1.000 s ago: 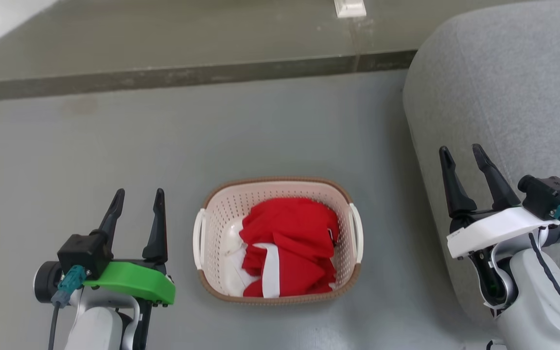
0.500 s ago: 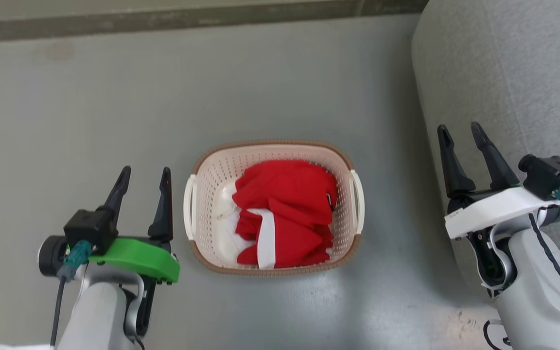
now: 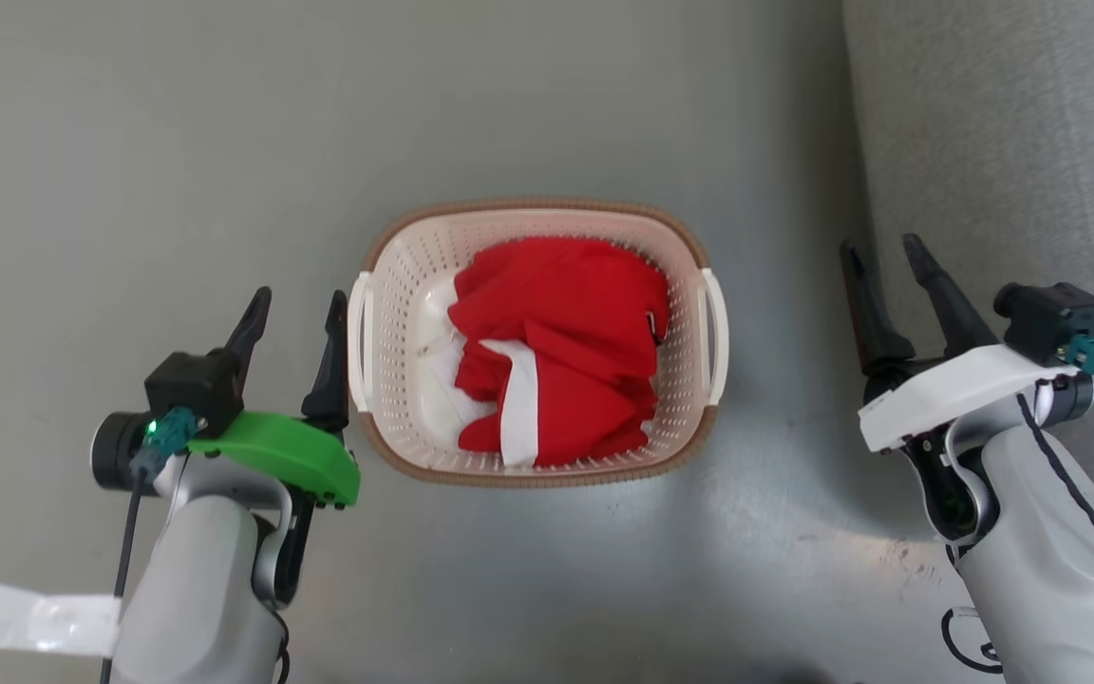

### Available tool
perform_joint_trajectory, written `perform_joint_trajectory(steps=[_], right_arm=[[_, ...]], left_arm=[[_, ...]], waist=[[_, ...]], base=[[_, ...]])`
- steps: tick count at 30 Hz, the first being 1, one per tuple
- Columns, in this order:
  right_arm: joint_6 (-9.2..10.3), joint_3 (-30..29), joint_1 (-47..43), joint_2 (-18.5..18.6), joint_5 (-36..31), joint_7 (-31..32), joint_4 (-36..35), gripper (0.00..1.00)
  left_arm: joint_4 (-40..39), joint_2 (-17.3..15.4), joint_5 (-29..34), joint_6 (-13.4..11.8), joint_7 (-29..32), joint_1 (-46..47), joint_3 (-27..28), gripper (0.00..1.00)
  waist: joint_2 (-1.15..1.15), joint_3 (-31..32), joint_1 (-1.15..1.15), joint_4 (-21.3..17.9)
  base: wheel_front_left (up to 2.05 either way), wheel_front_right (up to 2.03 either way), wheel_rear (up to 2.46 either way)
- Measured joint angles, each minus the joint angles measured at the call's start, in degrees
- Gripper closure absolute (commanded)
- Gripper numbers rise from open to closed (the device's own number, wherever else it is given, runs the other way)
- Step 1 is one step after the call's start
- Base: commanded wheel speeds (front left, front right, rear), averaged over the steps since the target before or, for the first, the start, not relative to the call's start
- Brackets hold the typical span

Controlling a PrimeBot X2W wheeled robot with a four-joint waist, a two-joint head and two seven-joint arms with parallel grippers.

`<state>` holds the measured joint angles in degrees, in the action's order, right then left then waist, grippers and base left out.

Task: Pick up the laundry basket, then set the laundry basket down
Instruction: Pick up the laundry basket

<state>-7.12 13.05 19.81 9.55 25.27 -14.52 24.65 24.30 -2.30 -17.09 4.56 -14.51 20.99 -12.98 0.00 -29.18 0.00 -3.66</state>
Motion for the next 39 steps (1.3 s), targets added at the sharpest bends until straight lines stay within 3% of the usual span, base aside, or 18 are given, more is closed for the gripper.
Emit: perform_joint_trajectory(steps=[19, 39], right_arm=[[0.0, 8.4, 9.7, 1.0, 3.6, 0.3, 12.2, 0.0], [0.0, 14.1, 19.6, 0.6, 7.4, 1.5, 21.5, 0.0]], left_arm=[[14.2, 0.5, -3.4, 0.5, 1.4, 13.0, -1.9, 0.0], [24.1, 0.9, -6.0, 1.5, 3.0, 24.6, -5.4, 0.0]], waist=[[0.0, -11.5, 0.0, 1.9], [0.0, -22.1, 0.01, 2.1]], base=[[0.0, 0.0, 0.0], [0.0, 0.0, 0.0]])
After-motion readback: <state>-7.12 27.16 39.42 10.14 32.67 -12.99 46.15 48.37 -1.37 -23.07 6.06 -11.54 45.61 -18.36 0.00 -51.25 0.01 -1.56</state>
